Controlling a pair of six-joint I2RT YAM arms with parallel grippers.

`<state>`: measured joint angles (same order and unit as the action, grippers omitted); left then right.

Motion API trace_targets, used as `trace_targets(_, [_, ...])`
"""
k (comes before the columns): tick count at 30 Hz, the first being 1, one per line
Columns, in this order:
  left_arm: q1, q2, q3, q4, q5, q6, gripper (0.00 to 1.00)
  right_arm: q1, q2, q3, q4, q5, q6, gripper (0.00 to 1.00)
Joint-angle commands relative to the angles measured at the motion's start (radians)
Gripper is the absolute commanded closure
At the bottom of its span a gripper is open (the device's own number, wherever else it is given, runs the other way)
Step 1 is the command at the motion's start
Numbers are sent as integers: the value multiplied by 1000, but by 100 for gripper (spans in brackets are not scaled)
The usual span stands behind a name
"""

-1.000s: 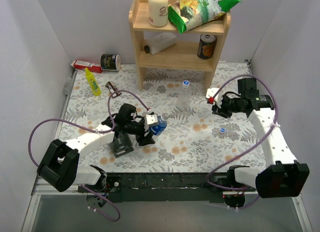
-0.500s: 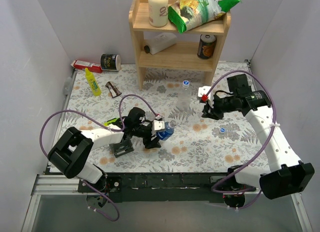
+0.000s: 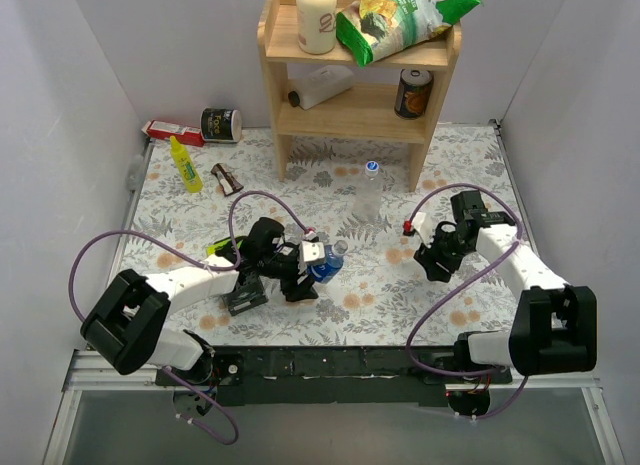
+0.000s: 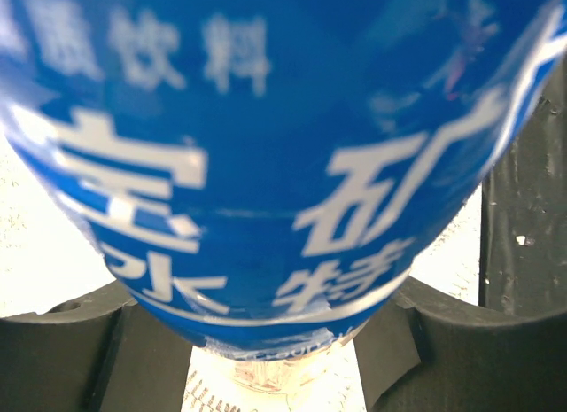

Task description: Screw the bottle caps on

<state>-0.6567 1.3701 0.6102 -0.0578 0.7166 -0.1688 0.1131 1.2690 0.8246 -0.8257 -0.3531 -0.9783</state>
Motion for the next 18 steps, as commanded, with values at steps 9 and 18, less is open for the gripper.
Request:
trace_targets(9, [-3, -32, 17, -62, -6, -28, 100, -35, 138, 24, 220, 138, 70, 39])
trace_targets(18, [-3, -9, 30, -53, -3, -20, 100, -81, 147, -38, 254, 141, 79, 48])
